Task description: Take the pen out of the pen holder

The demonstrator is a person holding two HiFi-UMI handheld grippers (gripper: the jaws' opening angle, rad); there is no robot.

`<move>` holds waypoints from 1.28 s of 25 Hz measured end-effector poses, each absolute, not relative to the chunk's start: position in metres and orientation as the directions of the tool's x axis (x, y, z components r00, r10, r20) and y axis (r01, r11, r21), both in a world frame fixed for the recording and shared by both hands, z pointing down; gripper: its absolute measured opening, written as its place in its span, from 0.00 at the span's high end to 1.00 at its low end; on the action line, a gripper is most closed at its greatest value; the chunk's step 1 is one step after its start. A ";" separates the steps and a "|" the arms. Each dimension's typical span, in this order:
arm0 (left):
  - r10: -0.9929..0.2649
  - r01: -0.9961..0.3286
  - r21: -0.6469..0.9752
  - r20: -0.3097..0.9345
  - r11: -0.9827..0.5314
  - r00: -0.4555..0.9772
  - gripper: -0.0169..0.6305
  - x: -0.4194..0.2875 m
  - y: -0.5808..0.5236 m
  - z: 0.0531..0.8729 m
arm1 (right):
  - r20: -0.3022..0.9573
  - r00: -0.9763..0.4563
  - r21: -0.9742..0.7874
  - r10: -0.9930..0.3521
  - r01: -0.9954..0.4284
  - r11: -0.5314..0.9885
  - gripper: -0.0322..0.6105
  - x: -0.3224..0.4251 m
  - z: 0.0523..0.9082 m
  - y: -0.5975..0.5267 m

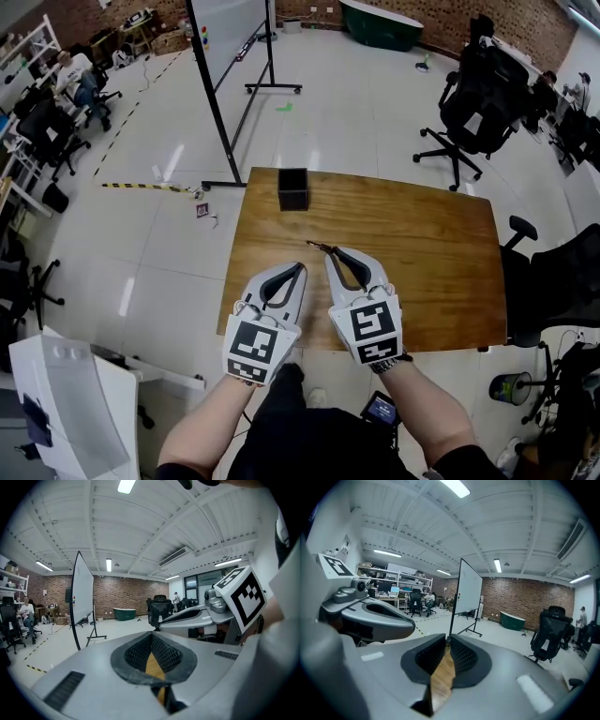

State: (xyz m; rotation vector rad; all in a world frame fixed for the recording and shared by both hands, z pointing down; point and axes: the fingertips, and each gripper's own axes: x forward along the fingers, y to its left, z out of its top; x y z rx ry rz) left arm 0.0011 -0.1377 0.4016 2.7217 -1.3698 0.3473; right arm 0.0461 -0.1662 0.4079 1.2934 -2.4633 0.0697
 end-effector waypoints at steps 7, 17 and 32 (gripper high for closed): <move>-0.794 -0.805 -0.054 0.216 -0.590 0.568 0.97 0.000 -0.079 0.387 | 0.305 -0.532 0.131 -0.790 -0.798 0.588 0.89 0.045 0.391 -0.105; -0.809 -0.815 -0.079 0.205 -0.574 0.550 0.97 0.005 -0.019 0.369 | 0.273 -0.559 0.128 -0.783 -0.785 0.606 0.89 0.050 0.370 -0.039; -0.792 -0.791 -0.105 0.195 -0.603 0.578 0.97 -0.017 0.018 0.342 | 0.246 -0.574 0.116 -0.781 -0.783 0.611 0.89 0.036 0.344 0.009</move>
